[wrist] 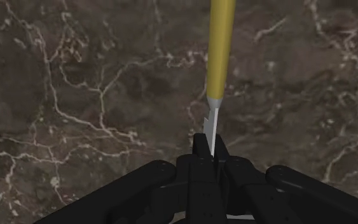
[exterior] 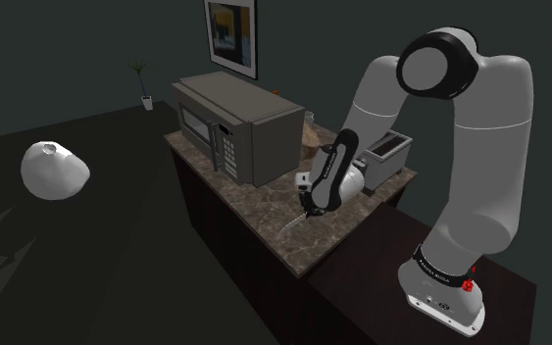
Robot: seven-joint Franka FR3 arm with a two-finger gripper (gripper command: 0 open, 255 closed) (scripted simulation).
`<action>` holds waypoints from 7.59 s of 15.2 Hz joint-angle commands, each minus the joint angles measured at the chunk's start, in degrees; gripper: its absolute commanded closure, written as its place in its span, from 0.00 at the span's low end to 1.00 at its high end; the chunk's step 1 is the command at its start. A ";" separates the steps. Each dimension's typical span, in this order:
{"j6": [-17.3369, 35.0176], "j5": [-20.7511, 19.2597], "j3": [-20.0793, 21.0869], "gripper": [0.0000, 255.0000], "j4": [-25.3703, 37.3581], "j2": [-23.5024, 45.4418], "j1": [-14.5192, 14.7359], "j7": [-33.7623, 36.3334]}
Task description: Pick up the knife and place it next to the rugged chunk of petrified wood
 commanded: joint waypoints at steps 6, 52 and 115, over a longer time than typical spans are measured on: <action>-5.74 -0.68 -3.80 1.00 -2.02 -7.63 3.71 0.81; -38.67 -0.33 -24.13 1.00 21.26 -16.12 1.10 -20.44; -29.86 19.43 -16.13 0.00 37.60 12.14 -12.99 -41.71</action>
